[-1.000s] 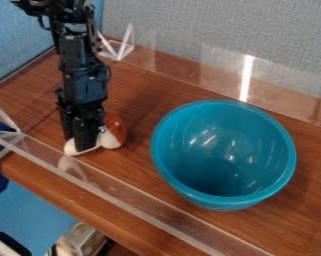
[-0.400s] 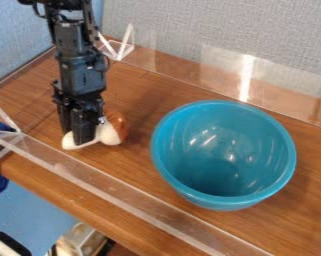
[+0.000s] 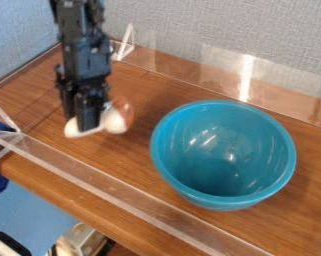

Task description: Put the mushroom in the blue bowl

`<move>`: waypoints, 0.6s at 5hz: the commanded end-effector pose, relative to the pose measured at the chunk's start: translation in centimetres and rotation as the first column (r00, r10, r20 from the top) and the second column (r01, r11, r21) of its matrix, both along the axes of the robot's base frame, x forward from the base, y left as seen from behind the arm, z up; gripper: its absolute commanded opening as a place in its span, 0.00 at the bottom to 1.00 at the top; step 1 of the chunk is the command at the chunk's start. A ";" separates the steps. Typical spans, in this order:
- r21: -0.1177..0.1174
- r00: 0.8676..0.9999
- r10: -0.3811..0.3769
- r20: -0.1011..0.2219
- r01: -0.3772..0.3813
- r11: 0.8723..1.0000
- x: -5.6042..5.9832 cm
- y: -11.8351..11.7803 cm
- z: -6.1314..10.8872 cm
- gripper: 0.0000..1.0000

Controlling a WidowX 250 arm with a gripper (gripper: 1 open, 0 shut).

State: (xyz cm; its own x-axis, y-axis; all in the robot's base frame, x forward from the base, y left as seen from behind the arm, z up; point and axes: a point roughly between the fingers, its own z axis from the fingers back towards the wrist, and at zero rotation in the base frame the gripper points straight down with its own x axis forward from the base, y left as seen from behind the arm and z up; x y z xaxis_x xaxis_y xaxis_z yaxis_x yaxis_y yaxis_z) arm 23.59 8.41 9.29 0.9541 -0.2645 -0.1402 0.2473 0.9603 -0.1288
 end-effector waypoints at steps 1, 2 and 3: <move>0.041 0.995 -0.009 0.095 0.005 0.999 1.2 -2.0 5.2 0.00; 0.049 0.994 -0.044 0.105 0.039 0.998 2.6 -5.3 7.0 0.00; 0.039 0.991 -0.092 0.095 0.089 0.995 4.1 -9.3 6.5 0.00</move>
State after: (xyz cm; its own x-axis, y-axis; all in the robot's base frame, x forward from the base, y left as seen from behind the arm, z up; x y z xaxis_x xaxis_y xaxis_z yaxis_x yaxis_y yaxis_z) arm 26.96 -1.25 14.27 0.9247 -0.3632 -0.1142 0.3542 0.9306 -0.0921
